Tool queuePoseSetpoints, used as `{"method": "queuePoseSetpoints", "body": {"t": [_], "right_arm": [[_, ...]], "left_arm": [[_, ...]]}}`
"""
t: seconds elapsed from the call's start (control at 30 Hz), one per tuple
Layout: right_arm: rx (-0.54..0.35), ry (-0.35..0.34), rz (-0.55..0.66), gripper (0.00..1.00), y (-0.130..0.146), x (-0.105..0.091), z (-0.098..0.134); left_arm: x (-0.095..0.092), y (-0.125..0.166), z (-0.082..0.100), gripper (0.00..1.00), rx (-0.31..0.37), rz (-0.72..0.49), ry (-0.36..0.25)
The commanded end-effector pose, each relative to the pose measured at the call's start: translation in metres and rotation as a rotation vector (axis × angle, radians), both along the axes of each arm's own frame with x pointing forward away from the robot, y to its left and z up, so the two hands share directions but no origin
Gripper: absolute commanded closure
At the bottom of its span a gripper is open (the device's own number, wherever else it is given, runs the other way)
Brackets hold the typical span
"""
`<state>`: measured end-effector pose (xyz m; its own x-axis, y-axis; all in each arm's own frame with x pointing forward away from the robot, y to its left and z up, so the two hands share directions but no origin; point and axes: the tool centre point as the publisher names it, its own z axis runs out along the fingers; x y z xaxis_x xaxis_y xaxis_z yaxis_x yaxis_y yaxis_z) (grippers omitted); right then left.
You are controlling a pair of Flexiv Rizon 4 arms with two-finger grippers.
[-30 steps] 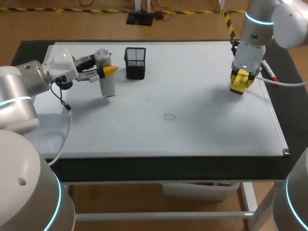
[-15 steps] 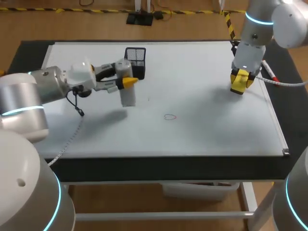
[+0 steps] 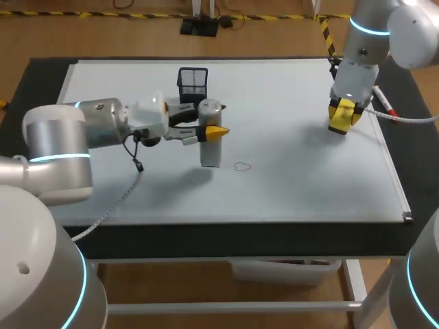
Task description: Pick up the inspection probe, press it on each red-marked spot on the whiteboard one by one, put down the probe, pick up the eraser, and wipe off all the red marks.
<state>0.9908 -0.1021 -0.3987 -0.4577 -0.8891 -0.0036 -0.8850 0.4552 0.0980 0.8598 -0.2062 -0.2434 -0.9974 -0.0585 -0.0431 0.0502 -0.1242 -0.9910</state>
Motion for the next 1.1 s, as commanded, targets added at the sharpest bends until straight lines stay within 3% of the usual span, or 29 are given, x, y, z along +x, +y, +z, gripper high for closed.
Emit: {"method": "queuePoseSetpoints", "body": {"t": [0.03,0.6,1.1], "right_arm": [[-0.004,0.001,0.002,1.00,0.000,0.001,0.001],[-0.004,0.001,0.002,1.00,0.000,0.001,0.001],[-0.004,0.001,0.002,1.00,0.000,0.001,0.001]], "left_arm": [[0.007,-0.019,-0.006,1.00,-0.001,-0.032,0.005],[0.010,-0.055,-0.015,1.00,-0.019,-0.073,0.011],[0.011,-0.068,-0.022,1.00,-0.011,-0.089,0.025]]}}
